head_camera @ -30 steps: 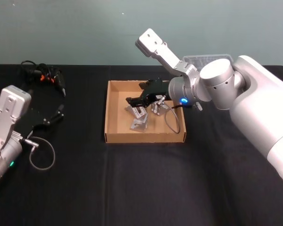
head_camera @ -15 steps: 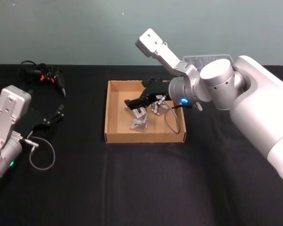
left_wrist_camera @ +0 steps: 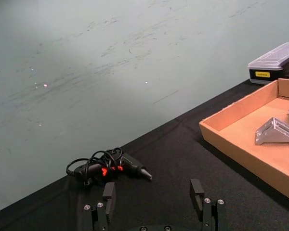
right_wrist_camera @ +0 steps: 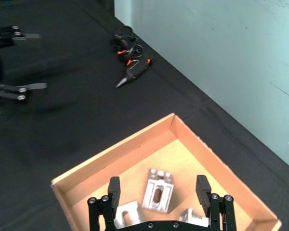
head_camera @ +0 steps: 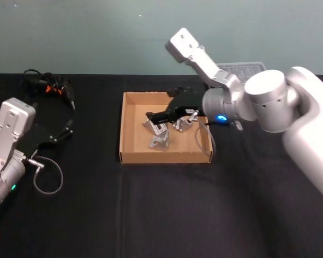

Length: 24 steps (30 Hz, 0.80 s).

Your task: Use one hand to pick up the angle iron from the table and place it into the box.

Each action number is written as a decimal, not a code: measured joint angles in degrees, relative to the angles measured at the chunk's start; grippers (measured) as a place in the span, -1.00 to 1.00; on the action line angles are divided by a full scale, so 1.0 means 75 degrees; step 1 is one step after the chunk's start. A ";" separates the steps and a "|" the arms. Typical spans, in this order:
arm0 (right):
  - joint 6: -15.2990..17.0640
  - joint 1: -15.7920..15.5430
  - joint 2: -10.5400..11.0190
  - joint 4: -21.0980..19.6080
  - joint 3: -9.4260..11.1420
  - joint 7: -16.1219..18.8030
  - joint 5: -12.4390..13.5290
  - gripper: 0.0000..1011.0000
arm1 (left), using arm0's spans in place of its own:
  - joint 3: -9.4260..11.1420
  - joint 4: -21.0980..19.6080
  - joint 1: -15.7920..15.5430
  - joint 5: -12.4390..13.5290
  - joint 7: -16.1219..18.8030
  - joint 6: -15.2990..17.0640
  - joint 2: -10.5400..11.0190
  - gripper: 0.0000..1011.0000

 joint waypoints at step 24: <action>0.0426 -0.3101 0.1612 -0.4021 0.1515 -0.1408 0.0640 0.98 | 0.0000 0.0000 0.0000 0.0000 0.0000 0.0000 0.0000 1.00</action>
